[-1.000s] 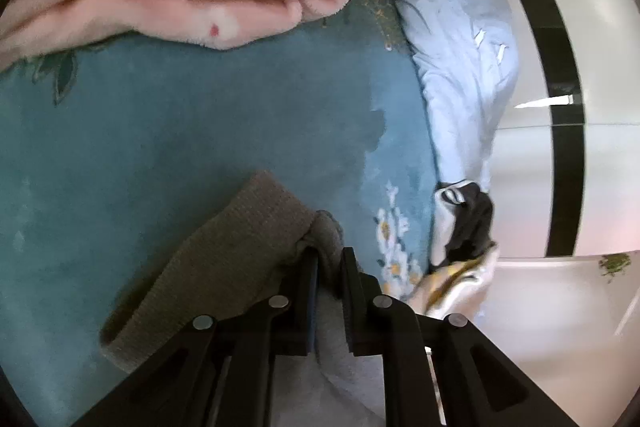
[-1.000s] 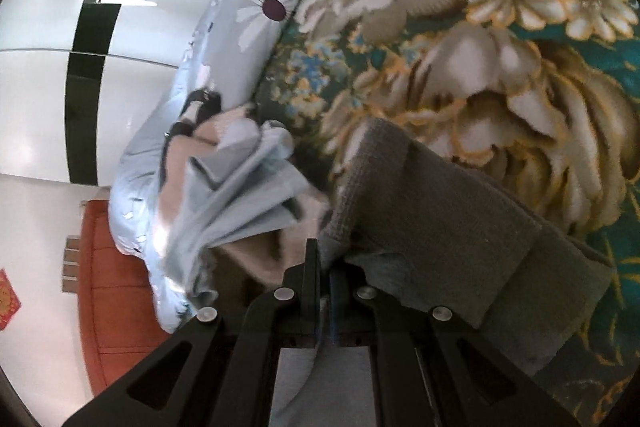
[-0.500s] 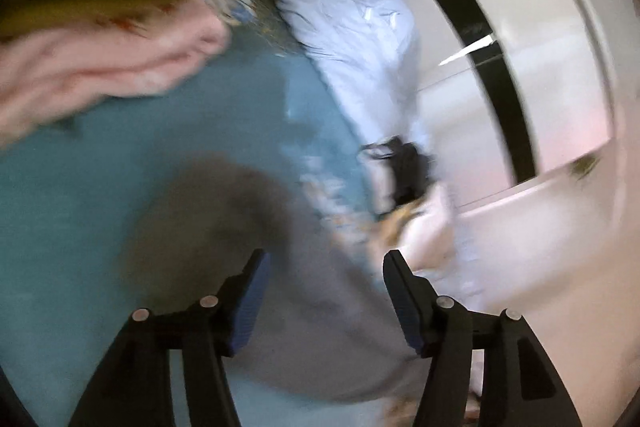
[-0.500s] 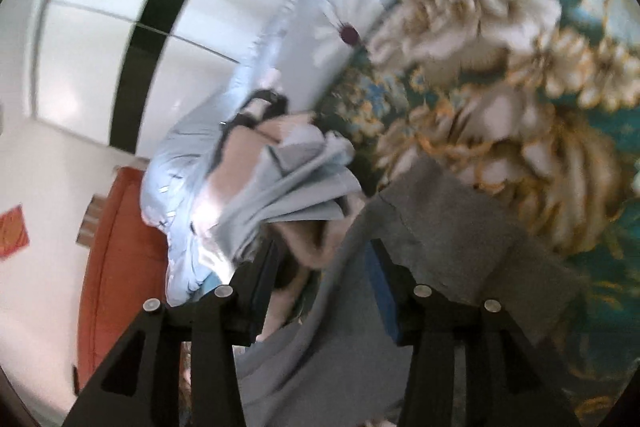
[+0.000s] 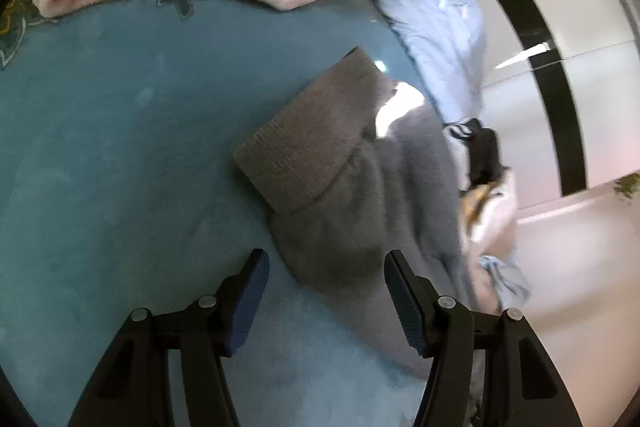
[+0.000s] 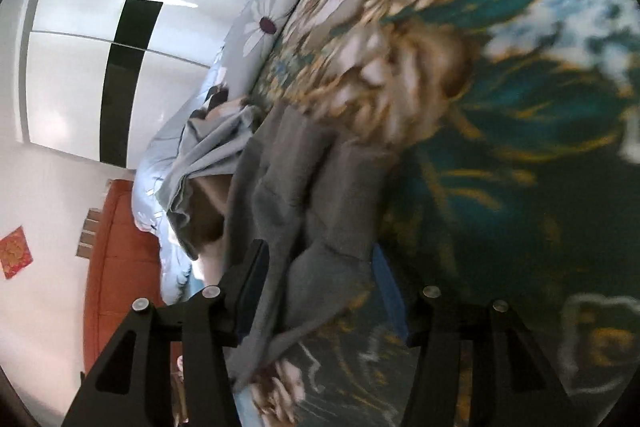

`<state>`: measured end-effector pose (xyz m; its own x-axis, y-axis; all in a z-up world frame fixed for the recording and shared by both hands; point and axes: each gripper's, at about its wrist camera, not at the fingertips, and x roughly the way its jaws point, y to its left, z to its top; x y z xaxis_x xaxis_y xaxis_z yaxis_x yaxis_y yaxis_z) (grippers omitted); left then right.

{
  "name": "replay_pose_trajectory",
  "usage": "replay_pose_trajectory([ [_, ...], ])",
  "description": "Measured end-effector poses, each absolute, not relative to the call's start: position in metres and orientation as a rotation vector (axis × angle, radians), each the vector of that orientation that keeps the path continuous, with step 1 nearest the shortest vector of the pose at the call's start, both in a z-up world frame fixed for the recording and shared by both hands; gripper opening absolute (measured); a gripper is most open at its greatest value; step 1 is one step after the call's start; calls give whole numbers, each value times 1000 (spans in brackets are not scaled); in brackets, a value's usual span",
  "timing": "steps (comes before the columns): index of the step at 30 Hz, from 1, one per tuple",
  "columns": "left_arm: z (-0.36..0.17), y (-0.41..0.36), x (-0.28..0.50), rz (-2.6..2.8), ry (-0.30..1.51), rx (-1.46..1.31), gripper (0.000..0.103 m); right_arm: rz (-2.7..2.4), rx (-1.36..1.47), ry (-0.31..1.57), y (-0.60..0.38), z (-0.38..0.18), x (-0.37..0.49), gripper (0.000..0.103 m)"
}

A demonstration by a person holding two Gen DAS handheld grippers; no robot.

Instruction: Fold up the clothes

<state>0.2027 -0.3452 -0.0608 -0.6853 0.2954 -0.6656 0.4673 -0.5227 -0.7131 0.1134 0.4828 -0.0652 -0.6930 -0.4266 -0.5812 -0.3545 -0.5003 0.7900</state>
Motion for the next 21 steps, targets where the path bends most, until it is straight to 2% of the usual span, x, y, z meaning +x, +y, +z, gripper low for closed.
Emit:
replay_pose_trajectory([
  [4,-65,-346,201,-2345,1507,1143,64,-2604,1189,-1526,480,-48,125,55],
  [7,-64,-347,198,-2333,1510,1123,64,-2803,1111,-1376,476,-24,140,55],
  [10,-62,-344,192,-2337,1495,1114,64,-2655,1121,-1241,464,-22,117,55],
  [14,-63,-343,197,-2367,1497,1121,64,-2562,1151,-1362,470,-46,83,55],
  [18,-68,-350,203,-2370,1584,1102,64,-2546,1120,-1487,480,-60,64,55],
  [20,-67,-350,203,-2370,1572,1110,64,-2549,1126,-1521,482,-64,56,49],
  [21,-66,-350,203,-2372,1561,1116,64,-2551,1129,-1538,483,-66,52,37],
])
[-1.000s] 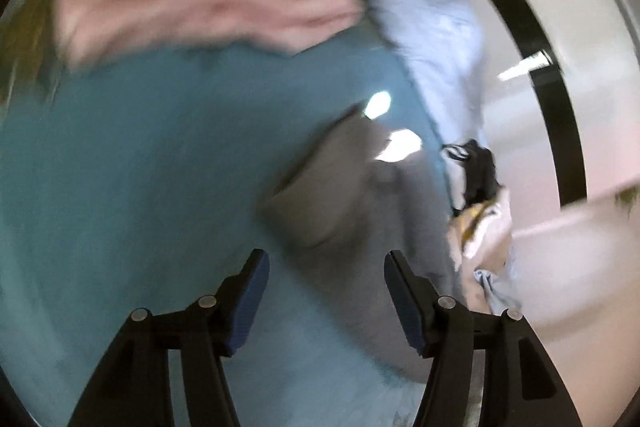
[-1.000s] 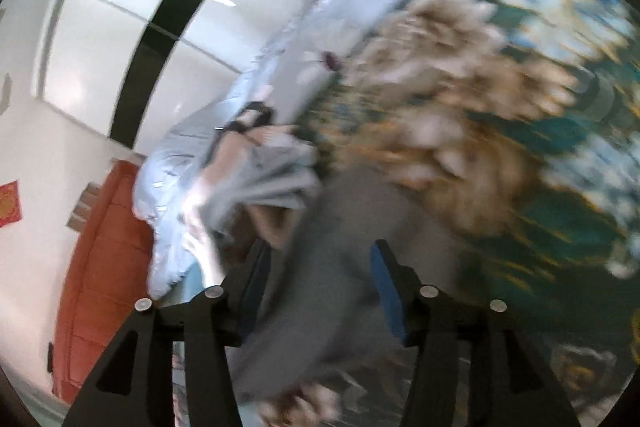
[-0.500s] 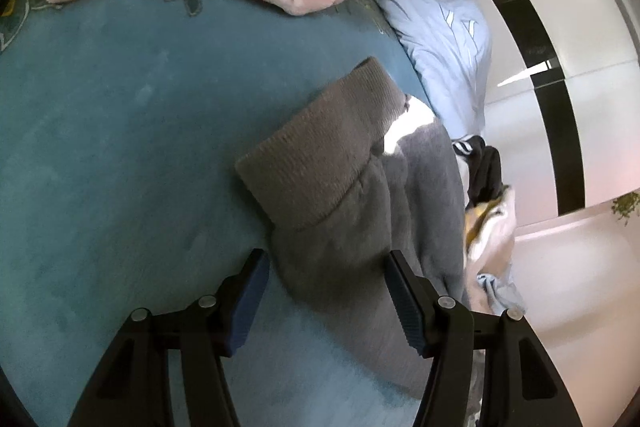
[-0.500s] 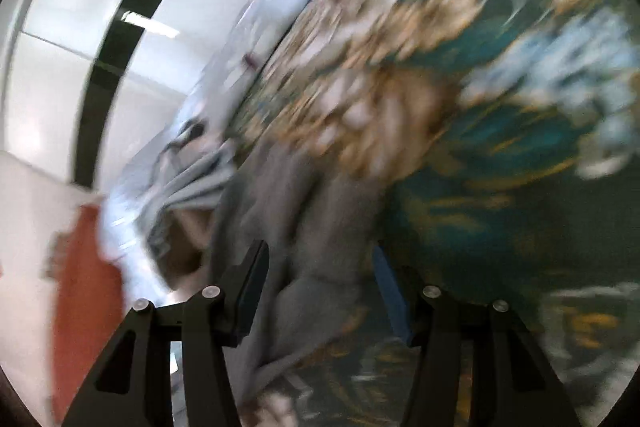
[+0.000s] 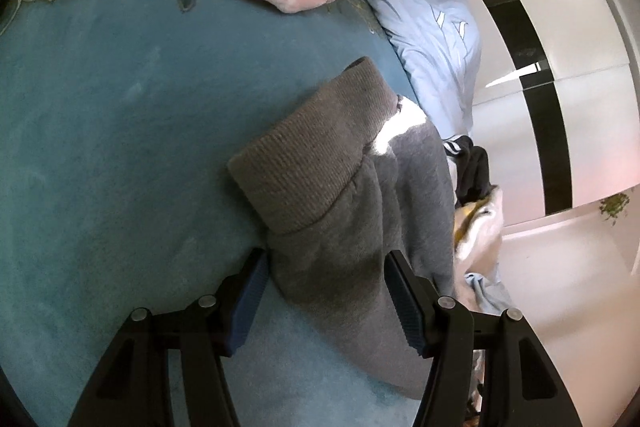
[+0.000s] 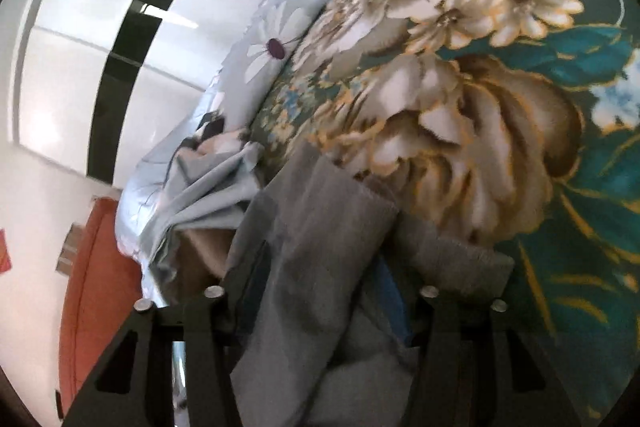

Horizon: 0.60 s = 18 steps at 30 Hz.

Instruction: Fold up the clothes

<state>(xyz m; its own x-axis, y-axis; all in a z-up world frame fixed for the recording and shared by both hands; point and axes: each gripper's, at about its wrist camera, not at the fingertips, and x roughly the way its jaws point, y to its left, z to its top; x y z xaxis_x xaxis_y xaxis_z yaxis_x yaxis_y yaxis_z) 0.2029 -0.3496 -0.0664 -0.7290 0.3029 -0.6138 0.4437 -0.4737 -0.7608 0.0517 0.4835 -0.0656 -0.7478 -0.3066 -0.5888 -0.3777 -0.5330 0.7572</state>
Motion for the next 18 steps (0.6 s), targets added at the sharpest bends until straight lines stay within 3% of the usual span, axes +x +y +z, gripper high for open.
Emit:
replay_pose_trajectory([
  [1,-66,-350,203,-2374,1555,1118,64,2463,-1098,1502,484,-66,50,19],
  [3,-65,-350,202,-2377,1544,1123,64,2445,-1116,1495,483,-63,51,11],
  [9,-66,-348,198,-2373,1574,1127,64,2636,-985,1530,480,-13,94,9],
  [11,-67,-349,196,-2367,1565,1126,64,2670,-938,1461,481,-5,110,9],
  [14,-68,-349,193,-2359,1542,1133,64,2533,-1059,1389,494,-31,111,9],
  [18,-69,-350,193,-2357,1543,1138,64,2418,-1123,1517,501,-64,112,10],
])
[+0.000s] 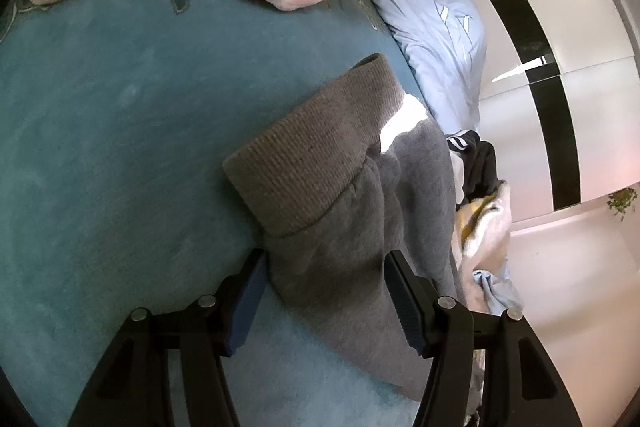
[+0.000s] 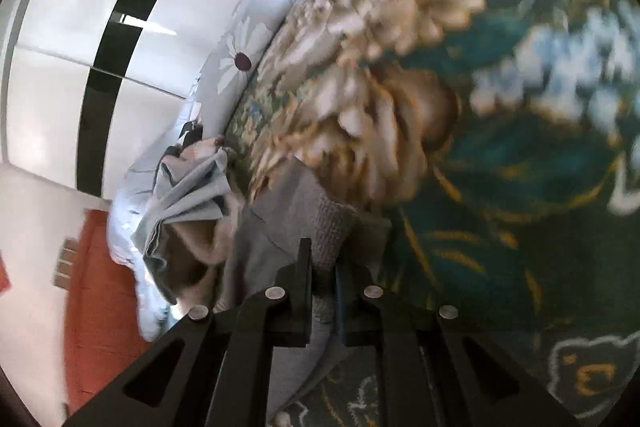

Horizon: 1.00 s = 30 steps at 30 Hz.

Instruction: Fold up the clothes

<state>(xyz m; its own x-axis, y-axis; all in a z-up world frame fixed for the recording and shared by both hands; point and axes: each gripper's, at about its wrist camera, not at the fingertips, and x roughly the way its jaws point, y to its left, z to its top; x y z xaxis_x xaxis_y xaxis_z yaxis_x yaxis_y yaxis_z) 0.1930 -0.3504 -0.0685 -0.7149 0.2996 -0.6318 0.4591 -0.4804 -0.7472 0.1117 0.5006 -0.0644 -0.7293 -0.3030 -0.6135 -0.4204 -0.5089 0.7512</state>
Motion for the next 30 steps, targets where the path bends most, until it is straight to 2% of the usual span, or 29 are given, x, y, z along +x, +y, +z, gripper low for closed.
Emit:
replay_pose_trajectory([
  [5,-71,-347,185,-2350,1543,1124,64,2467,-1110,1418,495,-50,122,16],
  [7,-72,-345,180,-2353,1518,1123,64,2493,-1116,1337,492,-44,128,39],
  [9,-72,-346,180,-2347,1516,1116,64,2493,-1134,1309,490,-46,129,48],
  [15,-79,-353,182,-2328,1641,1034,64,2425,-1103,1403,496,-63,132,48],
  [19,-82,-355,180,-2315,1669,966,62,2432,-1047,1435,498,-65,126,48],
  [20,-81,-355,178,-2314,1663,959,61,2436,-1041,1453,496,-65,124,46],
  [22,-80,-354,174,-2305,1645,957,53,2446,-1047,1486,491,-65,117,23],
  [24,-85,-350,165,-2251,1629,989,31,2452,-1068,1492,483,-63,111,20],
  [26,-84,-354,163,-2205,1659,978,22,2482,-1074,1452,476,-55,107,18],
  [30,-30,-355,164,-2315,1621,885,17,2566,-1073,1383,466,-17,93,16],
])
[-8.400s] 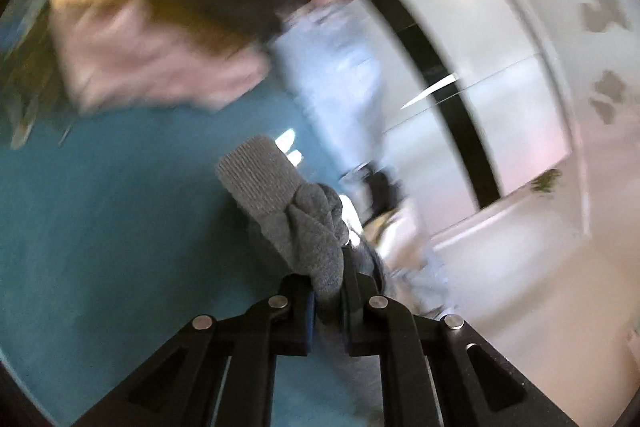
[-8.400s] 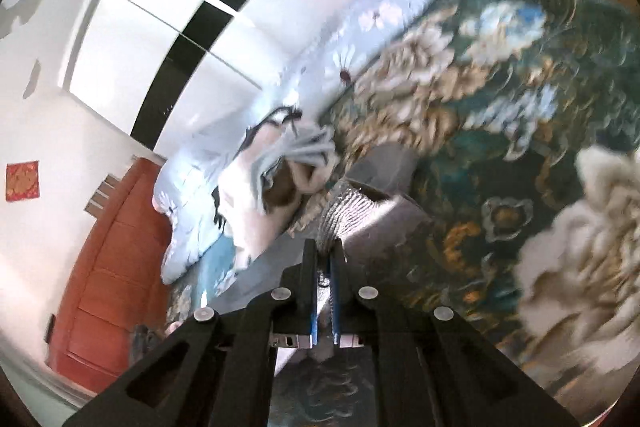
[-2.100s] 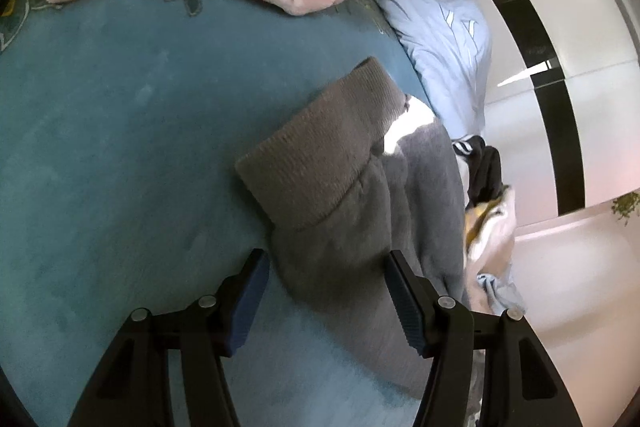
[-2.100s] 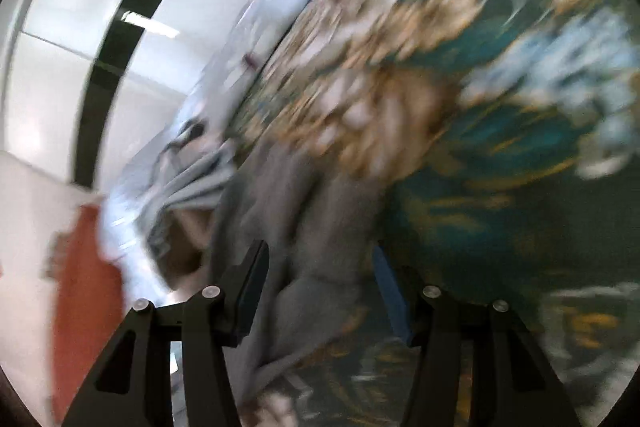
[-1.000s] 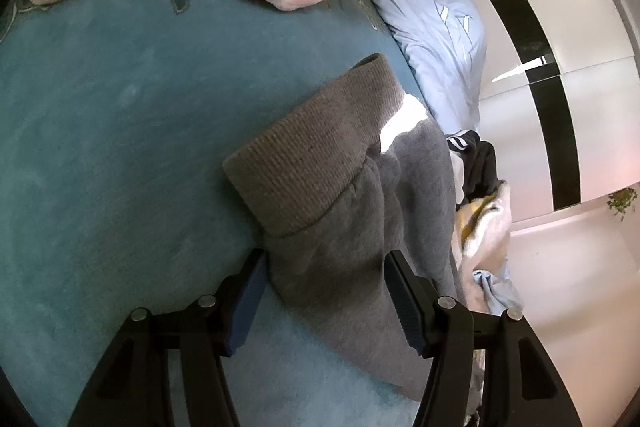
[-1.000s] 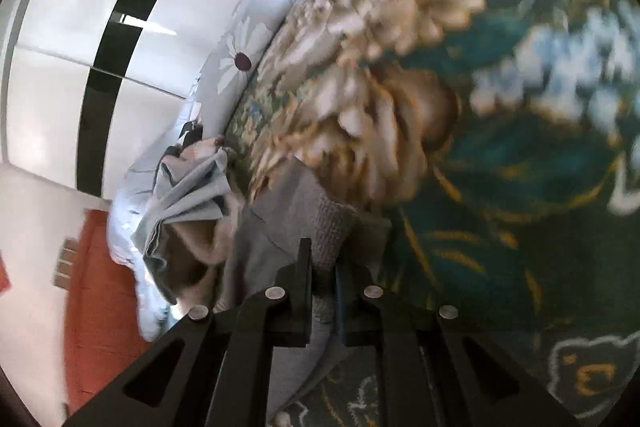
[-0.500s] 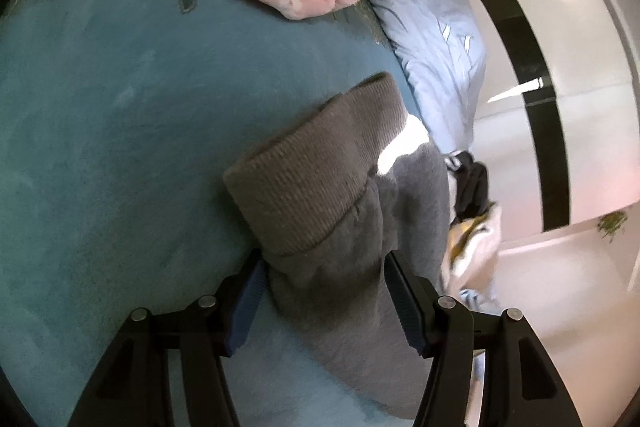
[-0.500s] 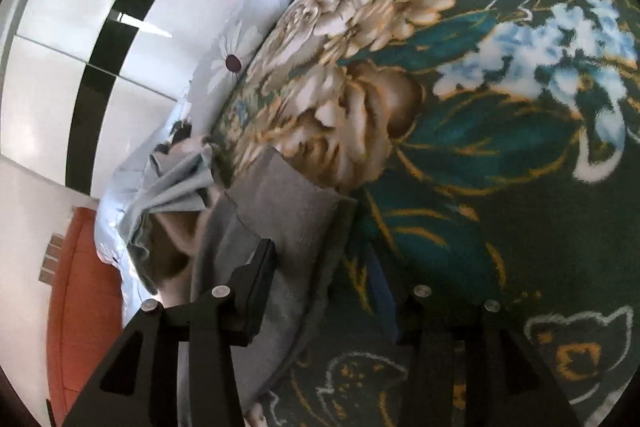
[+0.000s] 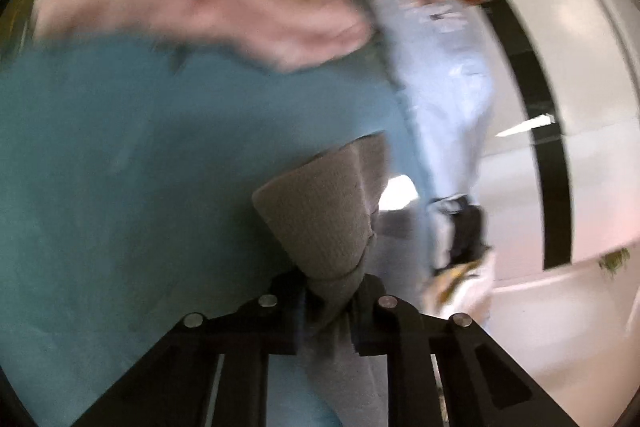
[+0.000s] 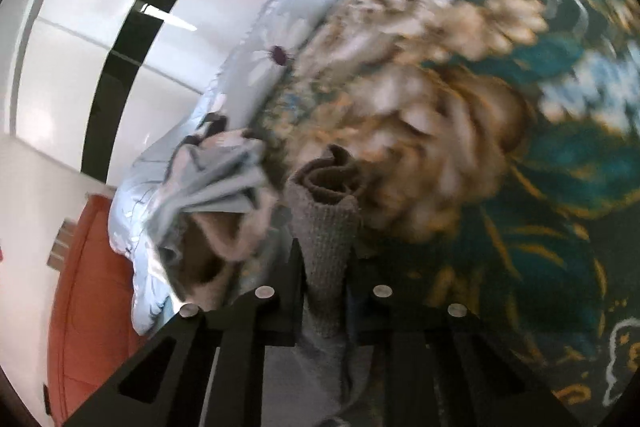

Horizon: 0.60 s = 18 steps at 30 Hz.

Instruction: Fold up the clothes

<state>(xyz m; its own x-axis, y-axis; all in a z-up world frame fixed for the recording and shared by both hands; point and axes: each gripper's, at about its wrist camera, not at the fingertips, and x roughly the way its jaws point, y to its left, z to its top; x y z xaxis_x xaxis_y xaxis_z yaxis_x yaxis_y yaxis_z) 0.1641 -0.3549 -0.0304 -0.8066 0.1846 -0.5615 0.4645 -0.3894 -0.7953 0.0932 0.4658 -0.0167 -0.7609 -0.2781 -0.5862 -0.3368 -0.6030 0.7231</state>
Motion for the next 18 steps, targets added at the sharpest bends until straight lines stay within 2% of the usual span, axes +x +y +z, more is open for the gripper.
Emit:
replay_pose_trajectory([
  [4,32,-349,186,-2503,1576,803,17,2763,-927,1403,470,54,109,15],
  [7,26,-351,216,-2515,1499,834,17,2860,-833,1349,473,77,134,15],
  [10,-23,-367,238,-2387,1554,987,17,2771,-931,1310,488,44,159,15],
  [13,-66,-373,253,-2245,1663,1074,17,2516,-1143,1412,507,-25,170,15],
  [15,-67,-373,257,-2252,1704,1050,17,2418,-1189,1483,511,-56,178,15],
  [18,-60,-369,259,-2292,1679,1040,18,2400,-1173,1540,514,-63,182,15],
])
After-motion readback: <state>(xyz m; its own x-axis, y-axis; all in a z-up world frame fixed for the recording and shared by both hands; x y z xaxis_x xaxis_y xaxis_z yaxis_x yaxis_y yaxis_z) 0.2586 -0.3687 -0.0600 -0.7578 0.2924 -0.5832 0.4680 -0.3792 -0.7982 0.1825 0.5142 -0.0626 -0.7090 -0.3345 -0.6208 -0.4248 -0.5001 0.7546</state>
